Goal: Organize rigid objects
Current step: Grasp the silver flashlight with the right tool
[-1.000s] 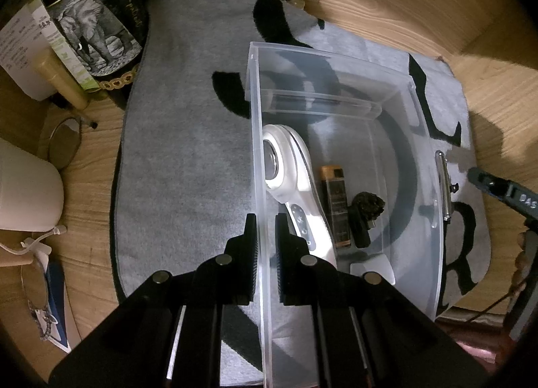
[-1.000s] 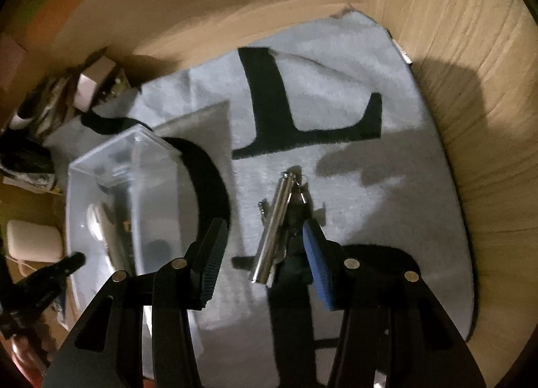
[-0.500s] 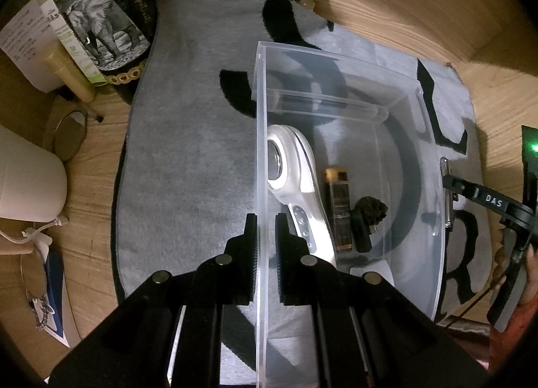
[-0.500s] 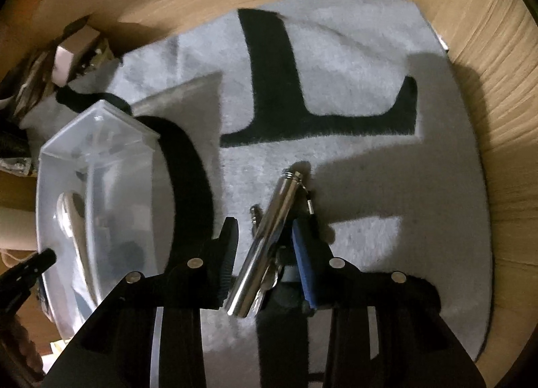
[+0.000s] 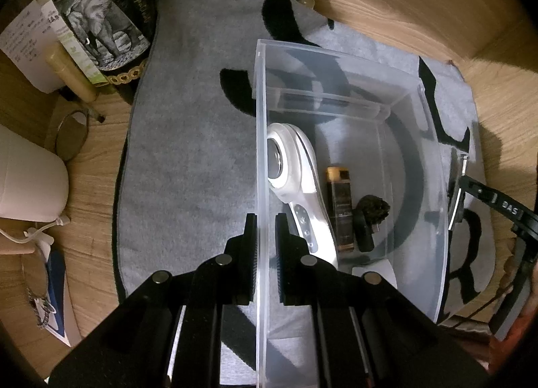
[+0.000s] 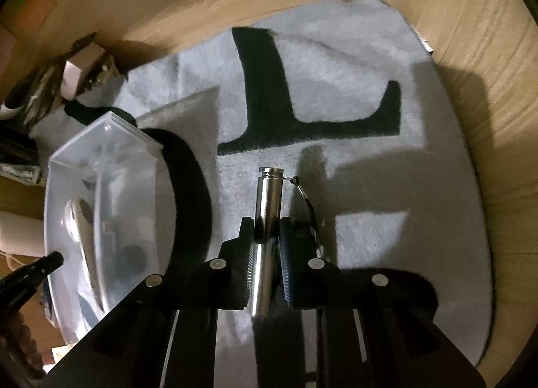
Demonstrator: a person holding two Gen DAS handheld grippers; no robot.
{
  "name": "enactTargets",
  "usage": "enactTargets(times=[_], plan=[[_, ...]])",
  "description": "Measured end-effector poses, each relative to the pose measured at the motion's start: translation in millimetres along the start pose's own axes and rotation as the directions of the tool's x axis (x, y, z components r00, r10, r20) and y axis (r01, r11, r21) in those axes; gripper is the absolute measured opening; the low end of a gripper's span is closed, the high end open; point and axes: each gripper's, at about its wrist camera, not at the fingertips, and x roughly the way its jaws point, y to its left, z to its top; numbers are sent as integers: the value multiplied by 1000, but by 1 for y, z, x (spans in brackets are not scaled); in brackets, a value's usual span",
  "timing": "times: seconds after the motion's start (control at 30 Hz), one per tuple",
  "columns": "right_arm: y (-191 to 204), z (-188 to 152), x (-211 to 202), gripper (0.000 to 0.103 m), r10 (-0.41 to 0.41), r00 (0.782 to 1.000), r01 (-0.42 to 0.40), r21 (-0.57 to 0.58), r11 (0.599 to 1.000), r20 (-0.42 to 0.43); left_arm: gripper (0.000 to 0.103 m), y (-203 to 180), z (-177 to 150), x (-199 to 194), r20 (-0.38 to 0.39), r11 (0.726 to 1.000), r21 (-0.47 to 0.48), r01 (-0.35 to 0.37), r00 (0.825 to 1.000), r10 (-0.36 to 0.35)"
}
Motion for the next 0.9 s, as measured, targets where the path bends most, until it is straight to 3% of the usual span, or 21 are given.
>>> enactTargets(times=[0.07,0.1,0.3,0.5,0.8,0.83,0.9], plan=[[-1,-2,-8,12,5,1000,-5,7,1000,14,7,0,0,0,1,1000,3,2,1000,-2],[-2,-4,-12,5,7,1000,-7,10,1000,22,7,0,0,0,1,1000,5,3,1000,-3],[4,-14,-40,5,21,997,-21,3,1000,76,7,0,-2,0,5,1000,25,6,1000,-6],[5,-14,-34,5,1,999,-2,30,1000,44,7,0,-5,-1,5,999,39,14,1000,-14],[-7,4,12,7,-6,999,10,81,997,-47,7,1,-4,-1,1,999,36,16,1000,-16],[-7,6,13,8,4,999,0,84,996,-45,7,1,-3,0,-1,999,32,16,1000,-16],[-6,9,15,25,1,999,3,79,997,-54,7,1,-3,0,-2,1000,27,15,1000,-14]])
